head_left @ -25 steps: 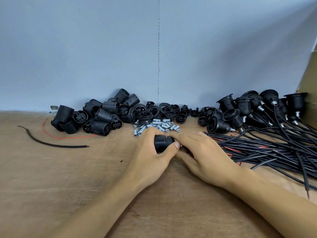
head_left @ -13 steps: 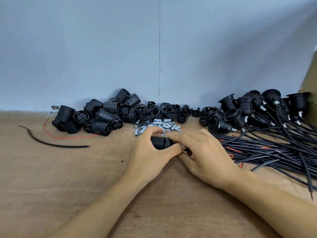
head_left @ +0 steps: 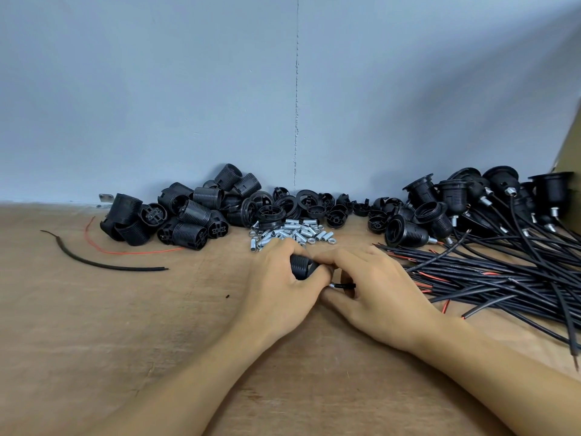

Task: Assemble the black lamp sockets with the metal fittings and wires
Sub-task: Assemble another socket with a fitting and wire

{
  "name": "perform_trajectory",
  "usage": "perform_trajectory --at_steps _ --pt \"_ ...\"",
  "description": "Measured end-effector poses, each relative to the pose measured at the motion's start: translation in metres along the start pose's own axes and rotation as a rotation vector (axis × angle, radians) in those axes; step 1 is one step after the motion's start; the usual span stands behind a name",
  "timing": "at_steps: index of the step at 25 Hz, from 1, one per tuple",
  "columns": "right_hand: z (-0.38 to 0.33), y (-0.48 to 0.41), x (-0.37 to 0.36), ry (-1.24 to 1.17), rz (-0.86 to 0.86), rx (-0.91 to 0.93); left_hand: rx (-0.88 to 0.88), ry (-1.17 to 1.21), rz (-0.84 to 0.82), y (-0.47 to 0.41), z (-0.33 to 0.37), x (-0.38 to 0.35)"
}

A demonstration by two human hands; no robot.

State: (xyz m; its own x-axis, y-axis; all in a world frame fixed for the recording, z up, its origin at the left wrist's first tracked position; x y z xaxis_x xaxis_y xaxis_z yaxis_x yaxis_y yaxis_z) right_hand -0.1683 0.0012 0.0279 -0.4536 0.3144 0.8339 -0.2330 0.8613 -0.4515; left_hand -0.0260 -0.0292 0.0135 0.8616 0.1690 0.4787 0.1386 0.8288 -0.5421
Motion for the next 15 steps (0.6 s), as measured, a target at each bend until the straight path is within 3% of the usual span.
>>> perform_trajectory --at_steps 8,15 --pt "-0.003 0.001 0.002 -0.049 -0.003 0.000 -0.086 -0.017 0.102 -0.001 0.005 0.003" --pt "0.000 0.000 0.000 -0.177 -0.007 -0.124 -0.257 0.055 0.182 0.005 0.017 0.010"
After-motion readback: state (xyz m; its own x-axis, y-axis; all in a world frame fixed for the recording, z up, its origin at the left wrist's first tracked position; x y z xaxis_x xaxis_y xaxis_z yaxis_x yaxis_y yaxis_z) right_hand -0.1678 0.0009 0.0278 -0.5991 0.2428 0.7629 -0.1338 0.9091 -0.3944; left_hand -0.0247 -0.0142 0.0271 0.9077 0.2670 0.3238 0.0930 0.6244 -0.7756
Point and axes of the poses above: each hand's wrist, its own y-axis away from the middle knuckle, its own x-axis out of the back of the hand, z = x × y, the point moved 5 cm from there along -y, towards the middle knuckle, and after that the axes turned 11 degrees about -x, right-handed, at the moved point
